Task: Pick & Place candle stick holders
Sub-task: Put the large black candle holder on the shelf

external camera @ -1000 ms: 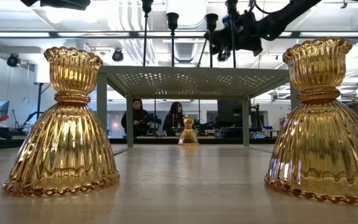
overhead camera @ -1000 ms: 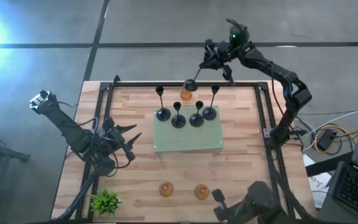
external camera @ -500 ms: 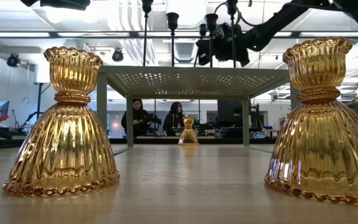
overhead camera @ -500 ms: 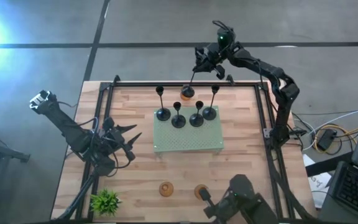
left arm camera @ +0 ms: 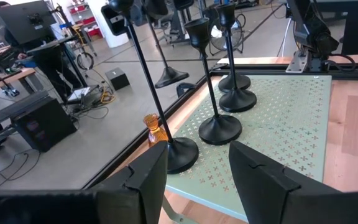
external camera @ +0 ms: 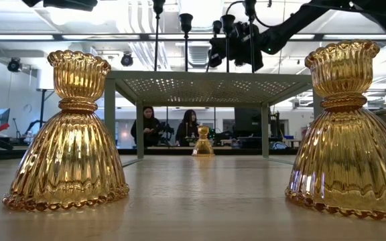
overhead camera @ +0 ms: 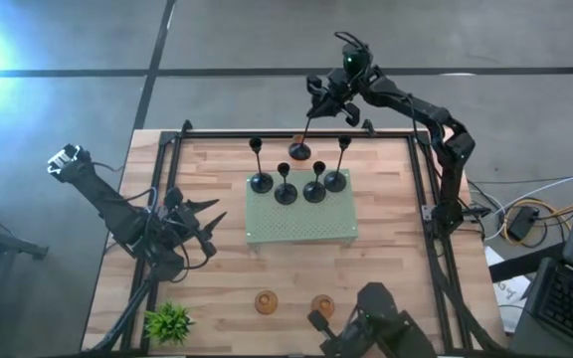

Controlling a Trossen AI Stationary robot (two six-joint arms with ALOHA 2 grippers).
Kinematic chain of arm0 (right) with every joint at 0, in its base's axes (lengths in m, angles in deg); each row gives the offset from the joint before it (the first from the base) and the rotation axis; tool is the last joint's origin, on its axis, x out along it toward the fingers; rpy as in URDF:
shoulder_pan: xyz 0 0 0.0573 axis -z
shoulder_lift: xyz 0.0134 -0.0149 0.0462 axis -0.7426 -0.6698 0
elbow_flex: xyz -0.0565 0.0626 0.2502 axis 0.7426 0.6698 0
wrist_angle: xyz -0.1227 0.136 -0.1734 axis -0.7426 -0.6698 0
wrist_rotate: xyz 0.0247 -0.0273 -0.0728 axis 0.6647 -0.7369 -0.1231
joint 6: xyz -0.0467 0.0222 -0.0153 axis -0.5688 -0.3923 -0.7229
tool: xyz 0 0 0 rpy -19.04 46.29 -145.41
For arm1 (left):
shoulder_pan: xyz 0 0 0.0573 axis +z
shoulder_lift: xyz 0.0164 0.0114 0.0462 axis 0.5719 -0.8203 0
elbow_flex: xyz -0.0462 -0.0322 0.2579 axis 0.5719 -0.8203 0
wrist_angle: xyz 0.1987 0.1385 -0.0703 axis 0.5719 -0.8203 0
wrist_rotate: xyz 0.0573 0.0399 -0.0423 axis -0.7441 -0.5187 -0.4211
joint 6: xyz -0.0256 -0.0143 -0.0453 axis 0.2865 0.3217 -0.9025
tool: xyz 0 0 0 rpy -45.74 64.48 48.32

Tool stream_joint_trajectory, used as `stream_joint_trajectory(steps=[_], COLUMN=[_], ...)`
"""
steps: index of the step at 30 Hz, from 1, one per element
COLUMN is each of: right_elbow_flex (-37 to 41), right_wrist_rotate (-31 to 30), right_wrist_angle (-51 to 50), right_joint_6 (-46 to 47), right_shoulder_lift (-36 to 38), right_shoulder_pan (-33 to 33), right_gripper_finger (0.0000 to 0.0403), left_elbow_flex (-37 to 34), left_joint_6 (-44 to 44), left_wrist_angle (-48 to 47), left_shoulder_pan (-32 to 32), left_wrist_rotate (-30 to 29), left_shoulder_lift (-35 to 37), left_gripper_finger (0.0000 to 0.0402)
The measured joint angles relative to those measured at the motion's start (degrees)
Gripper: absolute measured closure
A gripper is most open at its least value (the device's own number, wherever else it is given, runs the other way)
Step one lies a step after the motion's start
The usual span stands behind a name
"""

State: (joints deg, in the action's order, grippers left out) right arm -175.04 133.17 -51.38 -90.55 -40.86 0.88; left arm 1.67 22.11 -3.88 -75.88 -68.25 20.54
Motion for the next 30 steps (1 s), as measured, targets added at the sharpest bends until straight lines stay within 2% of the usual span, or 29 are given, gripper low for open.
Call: stream_joint_trajectory(steps=[30], right_elbow_flex=[0.48], right_wrist_rotate=[0.12], right_wrist_angle=[-0.02], right_joint_6=[0.15], right_shoulder_lift=[-0.01], right_shoulder_pan=[-3.45], right_gripper_finger=[0.0392], left_elbow_flex=[0.00], left_joint_6=[-0.02], left_wrist_angle=[0.00], left_shoulder_pan=[-0.07], left_wrist_rotate=[0.02], left_shoulder_lift=[0.00], left_gripper_finger=[0.0225])
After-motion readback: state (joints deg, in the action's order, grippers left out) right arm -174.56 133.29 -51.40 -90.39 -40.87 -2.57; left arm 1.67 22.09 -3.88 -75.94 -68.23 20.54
